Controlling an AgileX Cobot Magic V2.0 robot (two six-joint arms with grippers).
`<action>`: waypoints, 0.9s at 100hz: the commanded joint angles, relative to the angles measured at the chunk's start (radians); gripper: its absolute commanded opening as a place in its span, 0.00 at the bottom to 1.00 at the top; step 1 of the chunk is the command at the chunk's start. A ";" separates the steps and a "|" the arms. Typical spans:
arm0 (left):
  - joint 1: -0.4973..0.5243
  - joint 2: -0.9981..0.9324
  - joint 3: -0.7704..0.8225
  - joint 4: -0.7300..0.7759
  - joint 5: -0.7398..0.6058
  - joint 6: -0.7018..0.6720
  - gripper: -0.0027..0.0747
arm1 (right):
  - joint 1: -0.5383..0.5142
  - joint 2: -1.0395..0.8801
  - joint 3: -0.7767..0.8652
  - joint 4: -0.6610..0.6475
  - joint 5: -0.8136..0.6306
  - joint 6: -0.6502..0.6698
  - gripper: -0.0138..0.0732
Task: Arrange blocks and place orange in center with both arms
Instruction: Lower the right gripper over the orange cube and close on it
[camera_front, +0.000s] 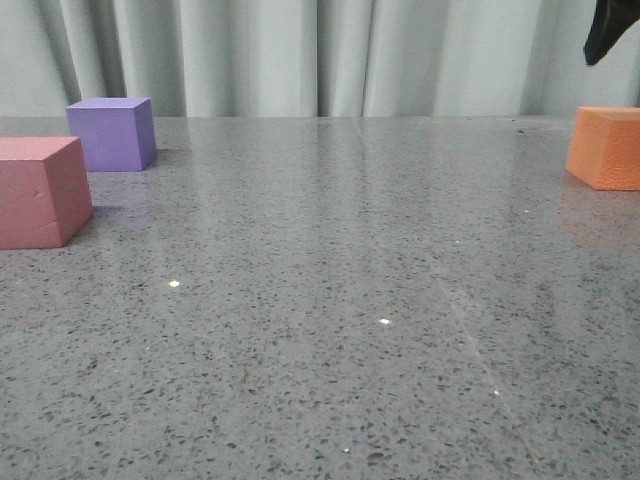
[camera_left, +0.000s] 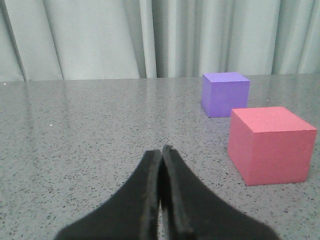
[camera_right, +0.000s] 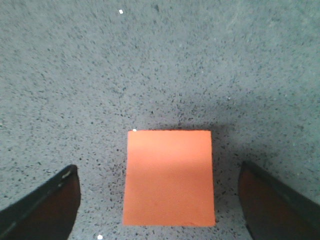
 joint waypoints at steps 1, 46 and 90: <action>0.002 -0.033 0.055 -0.007 -0.078 -0.004 0.01 | -0.006 -0.003 -0.057 -0.018 -0.032 -0.015 0.89; 0.002 -0.033 0.055 -0.007 -0.078 -0.004 0.01 | -0.006 0.099 -0.070 -0.052 -0.036 -0.015 0.89; 0.002 -0.033 0.055 -0.007 -0.078 -0.004 0.01 | -0.006 0.147 -0.069 -0.051 -0.047 -0.015 0.89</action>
